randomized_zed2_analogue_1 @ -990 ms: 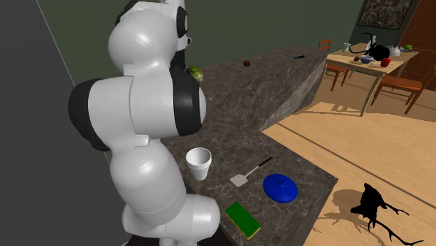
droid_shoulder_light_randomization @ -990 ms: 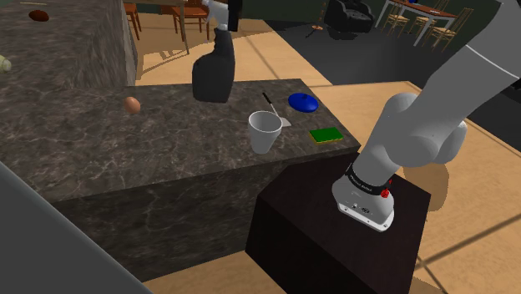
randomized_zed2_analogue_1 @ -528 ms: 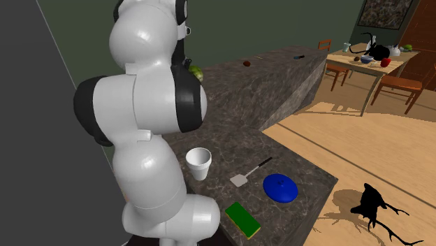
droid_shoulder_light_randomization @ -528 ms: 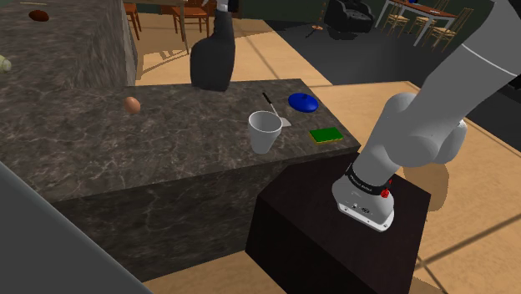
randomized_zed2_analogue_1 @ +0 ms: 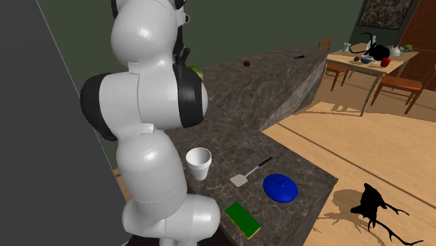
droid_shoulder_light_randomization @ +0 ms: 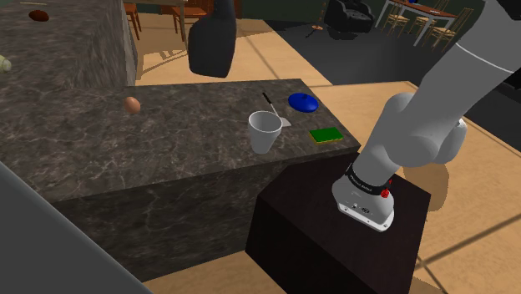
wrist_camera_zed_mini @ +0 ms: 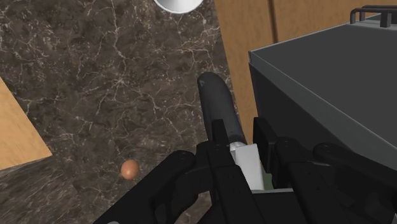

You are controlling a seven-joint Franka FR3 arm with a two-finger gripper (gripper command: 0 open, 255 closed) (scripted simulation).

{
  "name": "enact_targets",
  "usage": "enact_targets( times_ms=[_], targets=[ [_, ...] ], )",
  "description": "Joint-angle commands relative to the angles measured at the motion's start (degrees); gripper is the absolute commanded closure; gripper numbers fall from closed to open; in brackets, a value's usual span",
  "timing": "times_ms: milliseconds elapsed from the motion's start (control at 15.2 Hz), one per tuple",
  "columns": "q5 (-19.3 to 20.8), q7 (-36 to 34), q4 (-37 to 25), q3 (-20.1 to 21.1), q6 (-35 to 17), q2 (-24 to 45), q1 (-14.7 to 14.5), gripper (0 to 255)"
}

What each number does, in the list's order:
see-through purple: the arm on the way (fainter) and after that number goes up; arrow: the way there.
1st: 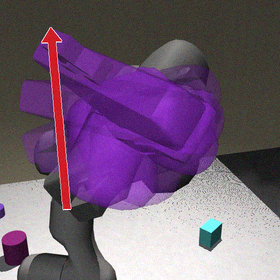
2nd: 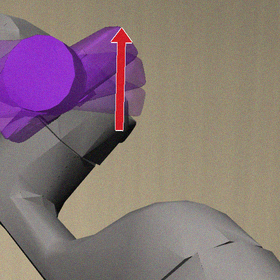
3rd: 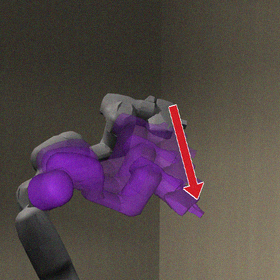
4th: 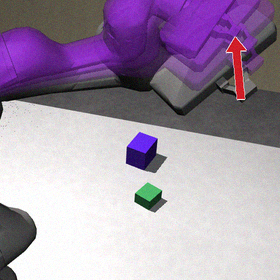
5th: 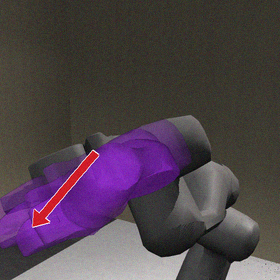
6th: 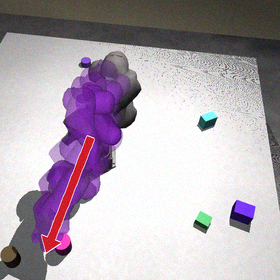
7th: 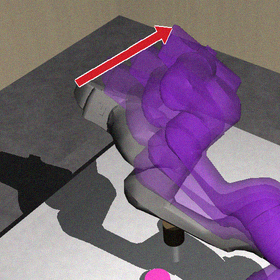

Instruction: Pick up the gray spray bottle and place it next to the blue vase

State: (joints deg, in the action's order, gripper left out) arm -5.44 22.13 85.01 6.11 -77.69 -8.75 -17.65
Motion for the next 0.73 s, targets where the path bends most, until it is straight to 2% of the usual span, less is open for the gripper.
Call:
enact_targets(
  times_ms=[0,660],
  targets=[
    [0.08,-0.08,-2.42,-0.02,1.45,0.99,0.02,255],
    [1.35,14.40,9.68,-8.44,-4.08,-4.43,5.45,255]
  ],
)
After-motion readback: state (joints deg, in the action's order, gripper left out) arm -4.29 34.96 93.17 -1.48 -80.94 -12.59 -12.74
